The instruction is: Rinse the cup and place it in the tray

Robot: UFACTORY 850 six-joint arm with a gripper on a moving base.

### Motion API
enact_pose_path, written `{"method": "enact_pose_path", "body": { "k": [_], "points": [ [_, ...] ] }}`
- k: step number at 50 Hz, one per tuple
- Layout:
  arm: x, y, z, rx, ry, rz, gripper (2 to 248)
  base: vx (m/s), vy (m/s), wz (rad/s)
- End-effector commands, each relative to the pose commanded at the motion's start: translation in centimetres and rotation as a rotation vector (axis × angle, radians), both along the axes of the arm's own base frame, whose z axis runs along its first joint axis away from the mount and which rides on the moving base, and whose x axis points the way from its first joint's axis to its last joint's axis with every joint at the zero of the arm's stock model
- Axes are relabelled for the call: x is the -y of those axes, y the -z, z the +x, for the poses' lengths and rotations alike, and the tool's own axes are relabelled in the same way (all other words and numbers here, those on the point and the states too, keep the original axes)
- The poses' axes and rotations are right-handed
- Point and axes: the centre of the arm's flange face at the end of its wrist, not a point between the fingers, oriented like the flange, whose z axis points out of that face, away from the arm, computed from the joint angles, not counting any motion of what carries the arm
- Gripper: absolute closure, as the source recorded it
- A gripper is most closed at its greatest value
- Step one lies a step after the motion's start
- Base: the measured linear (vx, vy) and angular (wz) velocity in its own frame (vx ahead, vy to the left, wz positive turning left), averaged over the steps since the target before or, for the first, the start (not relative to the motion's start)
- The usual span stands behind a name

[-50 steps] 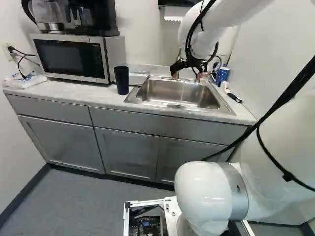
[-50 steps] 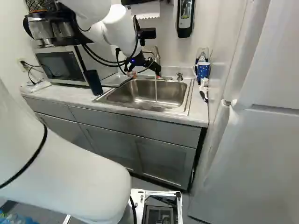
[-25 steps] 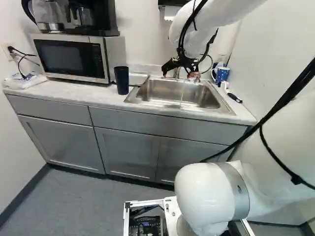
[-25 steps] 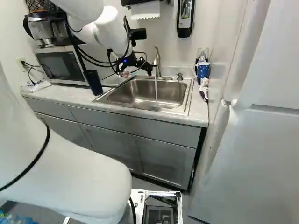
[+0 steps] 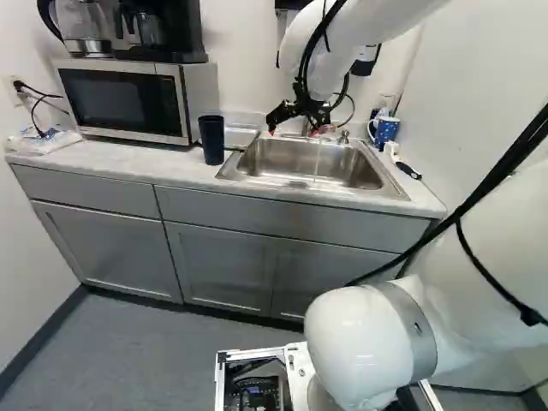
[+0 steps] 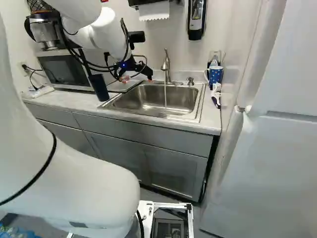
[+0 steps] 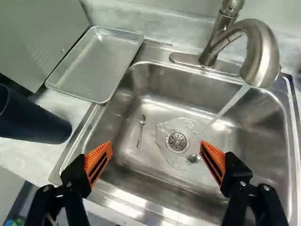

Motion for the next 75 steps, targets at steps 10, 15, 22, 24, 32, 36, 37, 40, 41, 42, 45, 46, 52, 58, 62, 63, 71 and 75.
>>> {"method": "enact_pose_path", "body": {
  "k": [10,15,22,24,32,36,37,40,41,42,45,46,52,58,62,63,71,75],
  "points": [
    [-1.6,0.0,0.0,-0.001,-0.038,0.000,3,0.000,0.000,0.000],
    [-2.4,0.0,0.0,-0.001,-0.056,0.000,3,0.000,0.000,0.000],
    [-3.5,0.0,0.0,-0.001,-0.082,0.000,3,0.000,0.000,0.000],
    [-3.8,0.0,-0.1,-0.001,-0.089,0.000,3,0.000,0.000,0.000],
    [-5.1,0.0,-0.2,-0.001,-0.119,0.000,3,0.000,0.000,0.000],
    [-5.7,0.0,-0.3,-0.001,-0.134,0.000,3,0.000,0.000,0.000],
    [-5.8,0.0,-0.4,-0.001,-0.138,0.000,3,0.000,0.000,0.000],
    [-6.3,0.0,-0.5,-0.001,-0.149,0.000,3,0.000,0.000,0.000],
    [-6.5,0.0,-0.5,-0.001,-0.153,0.000,3,0.000,0.000,0.000],
    [-6.6,0.0,-0.6,-0.001,-0.157,0.000,3,0.000,0.000,0.000],
    [-7.1,0.0,-0.7,-0.001,-0.168,0.000,3,0.000,0.000,0.000],
    [-7.3,0.0,-0.7,-0.001,-0.172,0.000,3,0.000,0.000,0.000],
    [-8.2,0.0,-1.0,-0.001,-0.196,0.000,3,0.000,0.000,0.000],
    [-9.2,0.0,-1.2,-0.001,-0.218,0.000,3,0.000,0.000,0.000],
    [-9.8,0.0,-1.4,-0.001,-0.234,0.000,3,0.000,0.000,0.000],
    [-9.9,0.0,-1.5,-0.001,-0.237,0.000,3,0.000,0.000,0.000],
    [-11.2,0.0,-1.9,-0.001,-0.269,0.000,3,0.000,0.000,0.000],
    [-11.8,-0.1,-2.1,-0.001,-0.284,0.000,3,0.000,0.000,0.000]
  ]
}}
